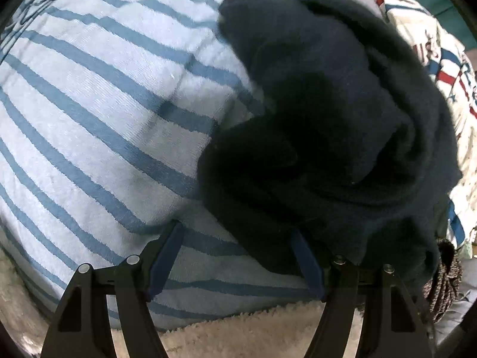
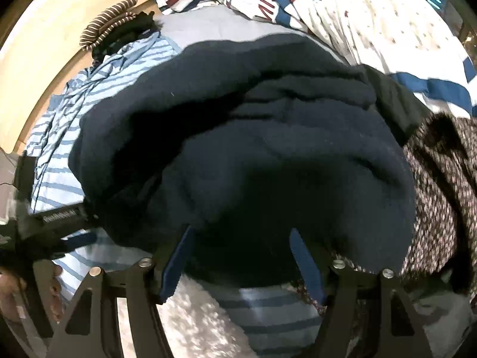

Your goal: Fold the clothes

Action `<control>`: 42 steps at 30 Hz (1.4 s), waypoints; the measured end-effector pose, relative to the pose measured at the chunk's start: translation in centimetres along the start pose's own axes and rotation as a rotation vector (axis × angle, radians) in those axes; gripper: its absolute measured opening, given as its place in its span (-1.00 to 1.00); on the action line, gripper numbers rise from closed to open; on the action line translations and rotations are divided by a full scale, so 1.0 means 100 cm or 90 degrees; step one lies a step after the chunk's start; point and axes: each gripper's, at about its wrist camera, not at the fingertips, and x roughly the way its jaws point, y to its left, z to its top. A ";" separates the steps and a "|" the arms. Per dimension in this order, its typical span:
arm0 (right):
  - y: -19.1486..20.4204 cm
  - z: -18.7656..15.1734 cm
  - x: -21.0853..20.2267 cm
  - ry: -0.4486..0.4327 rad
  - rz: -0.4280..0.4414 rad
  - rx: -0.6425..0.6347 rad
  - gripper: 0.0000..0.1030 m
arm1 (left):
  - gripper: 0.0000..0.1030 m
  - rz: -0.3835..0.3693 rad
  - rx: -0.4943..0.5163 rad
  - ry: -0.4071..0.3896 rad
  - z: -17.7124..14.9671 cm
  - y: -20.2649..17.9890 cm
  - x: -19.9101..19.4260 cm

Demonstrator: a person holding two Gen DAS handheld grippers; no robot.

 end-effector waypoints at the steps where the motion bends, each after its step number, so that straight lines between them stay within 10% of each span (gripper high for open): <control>1: 0.004 0.004 0.001 -0.001 0.002 -0.004 0.40 | 0.44 0.003 0.002 0.008 0.000 0.000 0.003; 21: 0.061 0.072 0.018 -0.011 0.077 -0.060 0.51 | 0.56 0.099 0.138 0.022 -0.009 -0.033 0.020; 29: 0.055 0.093 0.047 0.028 0.126 0.007 0.52 | 0.52 -0.001 0.184 -0.169 -0.016 -0.054 -0.041; 42: 0.049 0.107 0.067 0.044 0.170 0.055 0.43 | 0.39 -0.008 0.266 -0.252 -0.007 -0.074 -0.038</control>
